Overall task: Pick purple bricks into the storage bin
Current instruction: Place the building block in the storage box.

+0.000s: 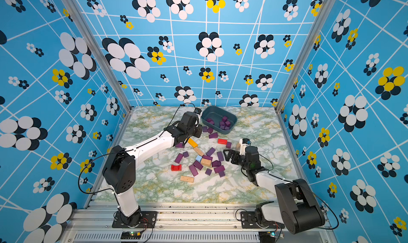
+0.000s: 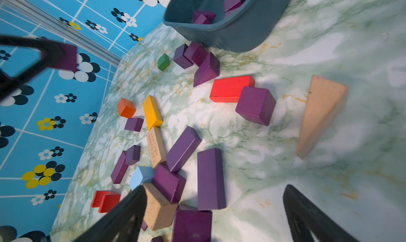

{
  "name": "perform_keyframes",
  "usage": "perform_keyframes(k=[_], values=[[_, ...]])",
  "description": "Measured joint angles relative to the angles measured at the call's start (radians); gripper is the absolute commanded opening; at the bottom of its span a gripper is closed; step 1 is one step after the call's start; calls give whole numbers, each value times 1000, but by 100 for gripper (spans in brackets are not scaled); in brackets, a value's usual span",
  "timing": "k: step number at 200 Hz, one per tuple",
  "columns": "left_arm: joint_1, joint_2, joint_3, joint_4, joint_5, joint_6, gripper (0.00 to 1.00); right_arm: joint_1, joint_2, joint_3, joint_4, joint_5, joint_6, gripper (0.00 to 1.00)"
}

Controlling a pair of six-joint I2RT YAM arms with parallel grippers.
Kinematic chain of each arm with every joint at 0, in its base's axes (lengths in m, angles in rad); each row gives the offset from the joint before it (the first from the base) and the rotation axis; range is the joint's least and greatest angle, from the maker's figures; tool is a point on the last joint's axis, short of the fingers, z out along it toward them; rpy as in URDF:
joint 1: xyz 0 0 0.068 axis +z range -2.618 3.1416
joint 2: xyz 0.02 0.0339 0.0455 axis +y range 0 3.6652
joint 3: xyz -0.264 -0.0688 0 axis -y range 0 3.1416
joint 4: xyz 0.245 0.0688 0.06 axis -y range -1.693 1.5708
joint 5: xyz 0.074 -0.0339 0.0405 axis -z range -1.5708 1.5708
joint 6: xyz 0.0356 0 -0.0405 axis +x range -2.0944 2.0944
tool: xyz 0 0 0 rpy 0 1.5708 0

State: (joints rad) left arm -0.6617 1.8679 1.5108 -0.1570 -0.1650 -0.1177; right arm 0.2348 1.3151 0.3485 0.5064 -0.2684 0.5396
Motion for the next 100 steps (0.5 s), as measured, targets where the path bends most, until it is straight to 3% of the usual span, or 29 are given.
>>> perform_keyframes(k=[100], values=[[-18, 423, 340, 211, 23, 106, 26, -18, 8, 0, -29, 51, 8, 99]])
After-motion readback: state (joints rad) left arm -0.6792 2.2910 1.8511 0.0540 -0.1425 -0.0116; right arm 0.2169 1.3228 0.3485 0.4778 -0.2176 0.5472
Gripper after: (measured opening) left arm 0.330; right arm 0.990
